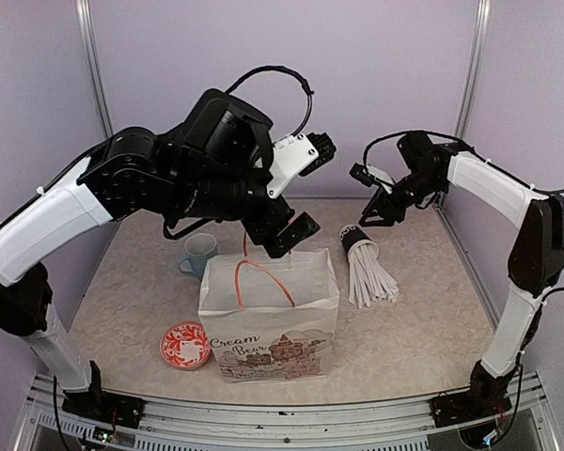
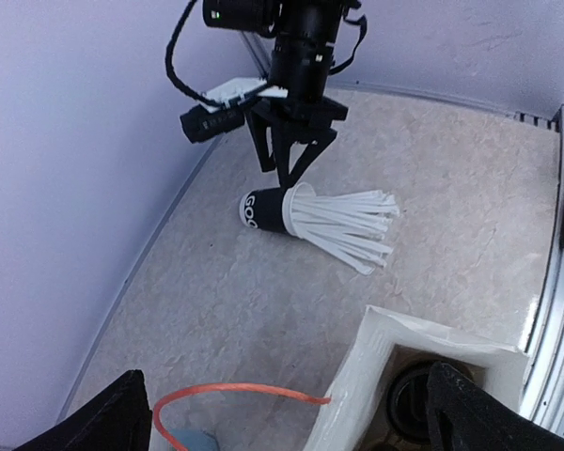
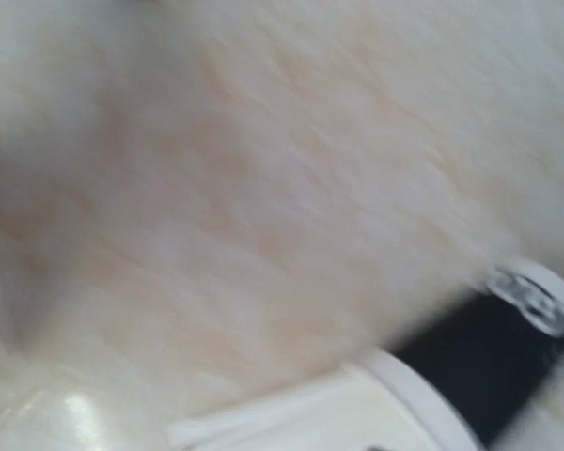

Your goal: Pack the takeout coffee

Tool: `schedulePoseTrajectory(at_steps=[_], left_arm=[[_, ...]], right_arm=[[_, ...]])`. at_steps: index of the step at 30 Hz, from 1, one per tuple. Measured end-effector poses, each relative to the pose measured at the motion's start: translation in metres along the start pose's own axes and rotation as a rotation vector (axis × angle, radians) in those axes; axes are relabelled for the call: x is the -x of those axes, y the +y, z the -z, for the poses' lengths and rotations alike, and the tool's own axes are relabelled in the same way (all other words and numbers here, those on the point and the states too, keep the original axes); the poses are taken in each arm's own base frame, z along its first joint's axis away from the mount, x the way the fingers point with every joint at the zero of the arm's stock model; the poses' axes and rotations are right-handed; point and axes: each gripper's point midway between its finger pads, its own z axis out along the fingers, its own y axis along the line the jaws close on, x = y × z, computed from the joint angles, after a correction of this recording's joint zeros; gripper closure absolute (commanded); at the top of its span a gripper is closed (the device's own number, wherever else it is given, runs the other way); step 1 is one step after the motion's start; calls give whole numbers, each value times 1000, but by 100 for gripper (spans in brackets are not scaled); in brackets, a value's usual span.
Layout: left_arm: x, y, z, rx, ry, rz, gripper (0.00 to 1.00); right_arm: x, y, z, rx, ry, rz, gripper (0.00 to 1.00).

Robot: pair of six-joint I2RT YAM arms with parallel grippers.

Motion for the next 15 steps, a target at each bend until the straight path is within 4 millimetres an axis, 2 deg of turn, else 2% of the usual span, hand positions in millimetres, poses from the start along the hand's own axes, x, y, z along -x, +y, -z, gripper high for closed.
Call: schedulePoseTrajectory(at_steps=[2,4,10,13,15], left_arm=[[12,1,19,-27,-58,25,1],[26,11,45,-34,-143,66,1],[47,54,115,34,-349,168,2],[50,69,131,77,-404,208,1],[46,77,132,111,-416,230,1]], right_arm=[[-18,-17,-2,-81,46,-5,71],[-33,-30,-7,-145,83,1,72],[-77,-47,-26,-254,166,23,75],[-86,-54,-31,-295,181,49,75],[-90,-59,-34,-321,186,66,75]])
